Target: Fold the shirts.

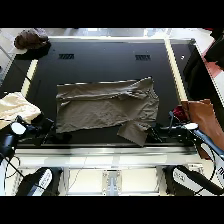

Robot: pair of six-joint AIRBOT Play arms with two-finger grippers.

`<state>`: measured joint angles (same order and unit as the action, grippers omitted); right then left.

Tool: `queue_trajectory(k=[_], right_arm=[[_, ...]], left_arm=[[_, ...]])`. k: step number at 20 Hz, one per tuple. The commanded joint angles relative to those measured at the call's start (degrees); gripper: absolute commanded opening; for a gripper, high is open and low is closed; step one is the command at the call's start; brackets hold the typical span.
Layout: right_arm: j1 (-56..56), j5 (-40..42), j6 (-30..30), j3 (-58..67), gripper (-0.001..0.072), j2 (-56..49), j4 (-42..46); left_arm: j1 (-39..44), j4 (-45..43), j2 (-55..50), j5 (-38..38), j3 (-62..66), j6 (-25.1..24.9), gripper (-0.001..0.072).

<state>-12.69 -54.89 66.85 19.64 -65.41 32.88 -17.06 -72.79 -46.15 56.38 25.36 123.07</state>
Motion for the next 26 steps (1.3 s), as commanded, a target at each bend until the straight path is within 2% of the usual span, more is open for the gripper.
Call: queue_trajectory(k=[1,5,6,7,8,9,12,15,17,18,19,20,21,22,23,26], right_arm=[[3.56,0.42,-2.12,0.50,0.0010,-0.52,-2.03],[4.22,-0.09,-2.16,1.95,0.0010,-0.46,-2.73],[4.22,-0.26,-2.19,2.34,0.0010,-0.46,-2.80],[4.22,-0.61,-2.19,2.67,0.0010,-0.46,-2.84],[4.22,-0.90,-2.19,2.86,0.0010,-0.44,-3.10],[4.22,-1.11,-2.21,2.99,0.0010,-0.44,-3.19],[4.22,-1.25,-2.27,3.82,0.0010,-0.42,-3.56],[4.22,-1.84,-2.29,5.88,0.0011,-0.42,-3.74],[4.22,-2.75,-2.62,7.52,0.0011,-0.42,-3.72],[4.22,-2.93,-2.97,8.02,0.0010,-0.42,-3.72],[4.22,-2.91,-3.39,8.20,0.0011,-0.42,-3.78],[4.22,-2.89,-3.41,8.20,0.0010,-0.44,-3.72],[4.22,-2.95,-3.52,8.17,0.0010,-0.44,-3.63],[4.22,-2.95,-3.56,8.17,0.0010,-0.42,-3.56],[4.22,-2.95,-3.58,8.17,0.0010,-0.44,-3.54],[4.22,-3.10,-3.56,8.17,0.0010,-0.42,-3.58]], left_arm=[[-0.66,3.80,-4.09,-1.68,-0.50,-0.11,0.0475],[-0.66,9.25,-9.57,-5.57,-0.55,-5.07,0.0474],[-0.66,9.25,-10.29,-5.90,-0.55,-5.07,0.0433],[-0.66,9.27,-10.49,-6.78,-0.55,-5.03,0.0283],[-0.66,9.29,-10.49,-8.13,-0.55,-5.03,0.0165],[-0.66,9.27,-10.49,-9.35,-0.55,-5.03,0.0112],[-0.66,8.98,-10.88,-10.21,-0.55,-5.33,0.0103],[-0.76,8.50,-10.60,-6.99,-0.52,-5.49,0.0103],[-2.12,7.82,-8.26,-4.24,-0.52,-7.37,0.0234],[-3.80,7.56,-6.23,-2.47,-0.52,-7.91,0.0263],[-6.08,6.97,-4.02,-1.18,-0.52,-7.93,0.0330],[-8.57,6.05,-2.19,-0.20,-0.52,-8.11,0.0373],[-11.34,5.31,-1.03,0.79,-0.55,-8.20,0.0372],[-14.56,6.80,-1.07,2.16,-0.70,-9.75,0.0367],[-17.86,10.95,-2.05,3.21,-1.14,-13.46,0.0365],[-25.51,28.57,-8.63,6.23,-2.29,-29.11,0.0365]])
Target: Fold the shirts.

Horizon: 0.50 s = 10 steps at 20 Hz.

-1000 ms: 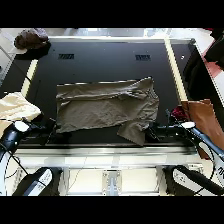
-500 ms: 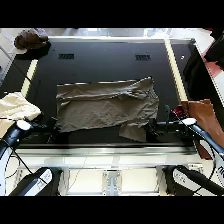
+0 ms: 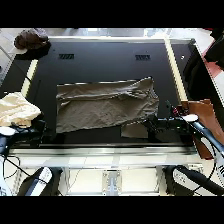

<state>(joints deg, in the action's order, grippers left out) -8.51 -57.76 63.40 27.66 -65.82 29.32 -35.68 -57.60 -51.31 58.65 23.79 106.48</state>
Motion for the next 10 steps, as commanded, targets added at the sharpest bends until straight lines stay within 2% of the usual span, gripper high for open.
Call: queue_trajectory(k=[1,3,5,10], right_arm=[[0.04,-0.37,-0.11,0.15,0.0010,-0.02,0.00],[0.04,-1.11,-0.15,0.15,0.0010,-0.02,0.00],[0.04,-1.90,-0.15,0.15,0.0010,0.00,-0.02],[0.04,-4.31,-0.17,0.15,0.0010,0.00,0.00]], left_arm=[[-8.20,17.44,-6.54,5.49,-0.72,-16.87,0.0366],[-8.57,19.32,-12.07,8.33,-0.72,-21.97,0.0365],[-8.59,19.30,-16.44,9.42,-0.72,-24.83,0.0362],[-8.74,15.54,-15.72,7.78,-0.72,-24.55,0.0363]])
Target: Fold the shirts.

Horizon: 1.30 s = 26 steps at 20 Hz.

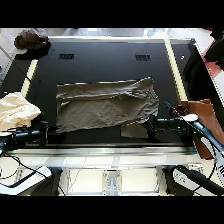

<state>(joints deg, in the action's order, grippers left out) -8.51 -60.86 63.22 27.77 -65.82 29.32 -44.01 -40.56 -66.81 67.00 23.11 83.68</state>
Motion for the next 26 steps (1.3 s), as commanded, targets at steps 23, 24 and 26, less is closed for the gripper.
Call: queue_trajectory(k=[23,24,26], right_arm=[[0.00,-5.31,5.95,4.22,0.0008,15.80,5.51],[0.00,-6.84,8.85,5.07,0.0009,18.47,8.09],[0.00,-9.55,14.45,5.79,0.0008,23.91,12.92]], left_arm=[[-1.01,14.86,5.11,1.01,4.98,-20.28,0.0010],[-1.79,14.95,8.52,1.07,5.27,-20.13,0.0010],[-2.91,14.73,16.33,2.80,5.35,-19.69,0.0009]])
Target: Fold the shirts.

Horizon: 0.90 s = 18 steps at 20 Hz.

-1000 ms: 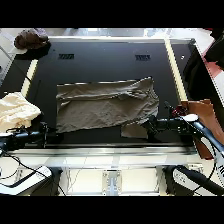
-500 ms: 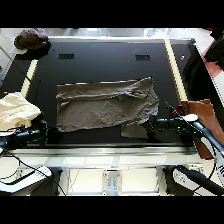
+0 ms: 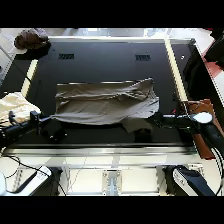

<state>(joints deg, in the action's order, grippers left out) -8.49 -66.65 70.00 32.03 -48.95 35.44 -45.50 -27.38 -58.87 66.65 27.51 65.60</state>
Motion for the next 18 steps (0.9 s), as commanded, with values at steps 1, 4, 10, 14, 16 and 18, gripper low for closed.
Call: queue_trajectory(k=[1,4,10,14,16,18], right_arm=[[-0.02,-4.79,9.73,1.55,0.0008,9.27,8.35],[-0.02,-7.89,12.11,1.55,0.0007,13.99,9.57],[-0.02,4.39,10.16,1.75,0.0006,9.38,10.21],[-0.02,7.96,4.83,9.57,0.0006,-4.87,11.28],[-0.02,7.91,2.91,16.92,0.0006,-13.38,11.30],[-0.02,7.91,2.21,24.17,0.0006,-21.03,11.39]], left_arm=[[-1.36,0.92,12.15,4.68,0.96,0.07,0.0010],[-1.27,-0.90,19.67,7.72,0.94,3.72,0.0010],[6.29,-4.37,16.61,-6.49,6.08,4.90,0.0006],[20.85,-17.27,1.44,-15.08,19.21,9.01,0.0006],[26.60,-28.55,-6.64,-15.67,27.65,14.29,0.0006],[30.97,-40.13,-13.07,-15.69,35.26,20.28,0.0007]])
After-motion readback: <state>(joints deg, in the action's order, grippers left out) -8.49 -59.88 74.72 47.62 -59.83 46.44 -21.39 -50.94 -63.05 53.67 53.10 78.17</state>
